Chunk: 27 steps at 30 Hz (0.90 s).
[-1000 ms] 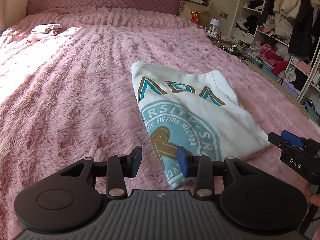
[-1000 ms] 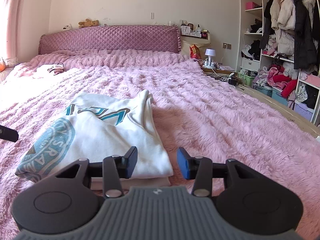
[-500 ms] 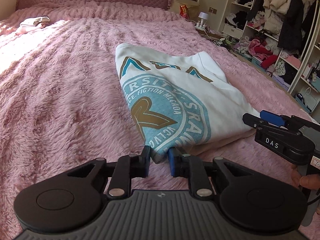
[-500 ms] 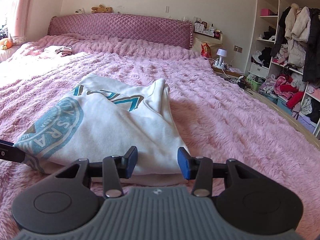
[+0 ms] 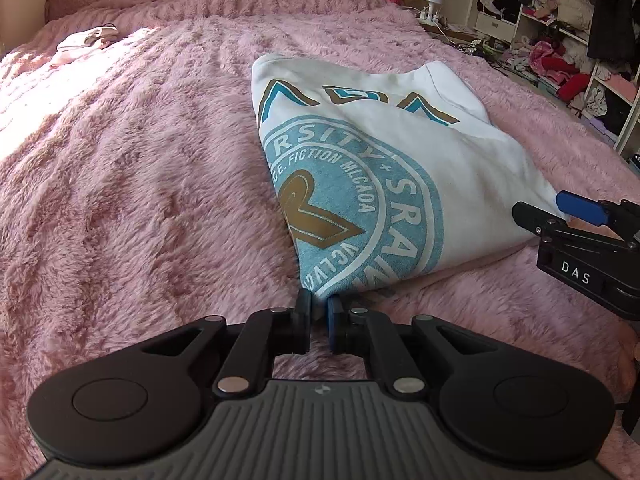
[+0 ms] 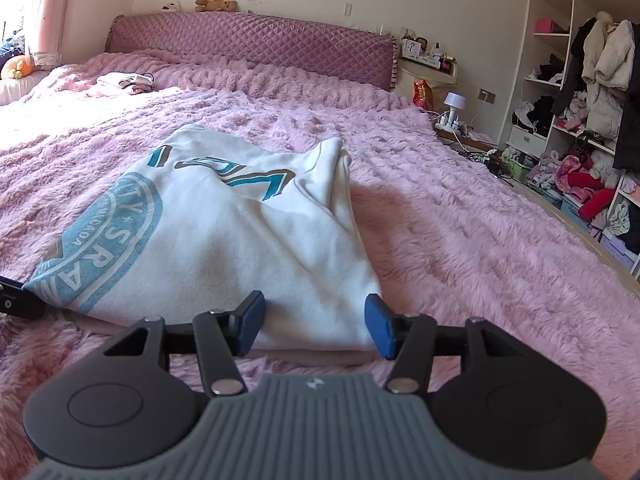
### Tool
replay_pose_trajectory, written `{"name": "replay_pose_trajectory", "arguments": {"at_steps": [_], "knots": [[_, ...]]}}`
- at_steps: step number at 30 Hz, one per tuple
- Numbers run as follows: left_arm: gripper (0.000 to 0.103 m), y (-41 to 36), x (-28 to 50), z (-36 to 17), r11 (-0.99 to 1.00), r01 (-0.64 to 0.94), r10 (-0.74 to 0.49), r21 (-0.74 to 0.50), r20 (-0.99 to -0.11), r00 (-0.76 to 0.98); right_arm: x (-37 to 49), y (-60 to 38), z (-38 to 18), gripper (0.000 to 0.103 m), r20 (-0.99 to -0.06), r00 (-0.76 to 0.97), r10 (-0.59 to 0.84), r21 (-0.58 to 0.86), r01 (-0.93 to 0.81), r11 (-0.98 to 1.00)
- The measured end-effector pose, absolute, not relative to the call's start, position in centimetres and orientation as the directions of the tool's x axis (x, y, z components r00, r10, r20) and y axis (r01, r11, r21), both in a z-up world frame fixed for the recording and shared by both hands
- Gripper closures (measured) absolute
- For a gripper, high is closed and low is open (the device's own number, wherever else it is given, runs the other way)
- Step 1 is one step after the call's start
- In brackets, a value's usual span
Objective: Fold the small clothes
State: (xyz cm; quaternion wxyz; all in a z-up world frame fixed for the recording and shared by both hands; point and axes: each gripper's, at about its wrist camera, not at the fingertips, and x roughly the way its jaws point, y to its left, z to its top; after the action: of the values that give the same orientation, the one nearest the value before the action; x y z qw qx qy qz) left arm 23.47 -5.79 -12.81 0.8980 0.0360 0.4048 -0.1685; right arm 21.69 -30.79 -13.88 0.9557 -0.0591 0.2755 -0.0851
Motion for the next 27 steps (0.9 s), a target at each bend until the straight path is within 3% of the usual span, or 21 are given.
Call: {"name": "replay_pose_trajectory", "arguments": {"at_steps": [5, 9, 11, 17, 18, 20, 24, 27], "knots": [[0.091, -5.2, 21.0, -9.8, 0.944, 0.331, -0.249, -0.009, -0.676, 0.693, 22.7, -33.3, -10.9, 0.052, -0.413, 0.905, -0.1, -0.041, 0.091, 0.995], [0.091, -6.3, 22.1, -8.1, 0.928, 0.369, -0.325, -0.06, -0.617, 0.717, 27.9, -35.7, -9.2, 0.049, -0.393, 0.919, -0.015, 0.067, 0.045, 0.997], [0.091, -7.3, 23.4, -8.1, 0.92, 0.384, -0.353, -0.082, -0.601, 0.717, 31.9, -36.8, -8.7, 0.041, -0.403, 0.915, 0.016, 0.118, 0.035, 0.992], [0.091, -9.4, 26.6, -10.3, 0.908, 0.389, -0.399, -0.158, -0.612, 0.682, 40.9, -40.1, -9.9, 0.04, -0.503, 0.864, 0.005, 0.254, 0.142, 0.957], [0.091, -9.5, 26.8, -10.8, 0.907, 0.388, -0.402, -0.166, -0.621, 0.673, 41.9, -40.6, -10.3, 0.045, -0.519, 0.854, 0.023, 0.29, 0.151, 0.945], [0.091, -9.6, 26.8, -11.8, 0.908, 0.387, -0.395, -0.16, -0.634, 0.665, 43.3, -41.3, -11.0, 0.094, -0.549, 0.833, 0.07, 0.349, 0.153, 0.925], [0.089, -9.6, 26.4, -13.1, 0.917, 0.368, -0.376, -0.155, -0.648, 0.663, 43.5, -41.1, -10.7, 0.095, -0.487, 0.861, 0.148, 0.426, 0.086, 0.901], [0.084, -9.3, 26.1, -13.4, 0.928, 0.336, -0.355, -0.16, -0.648, 0.674, 42.9, -40.8, -10.0, 0.095, -0.418, 0.901, 0.117, 0.393, 0.063, 0.917]]}}
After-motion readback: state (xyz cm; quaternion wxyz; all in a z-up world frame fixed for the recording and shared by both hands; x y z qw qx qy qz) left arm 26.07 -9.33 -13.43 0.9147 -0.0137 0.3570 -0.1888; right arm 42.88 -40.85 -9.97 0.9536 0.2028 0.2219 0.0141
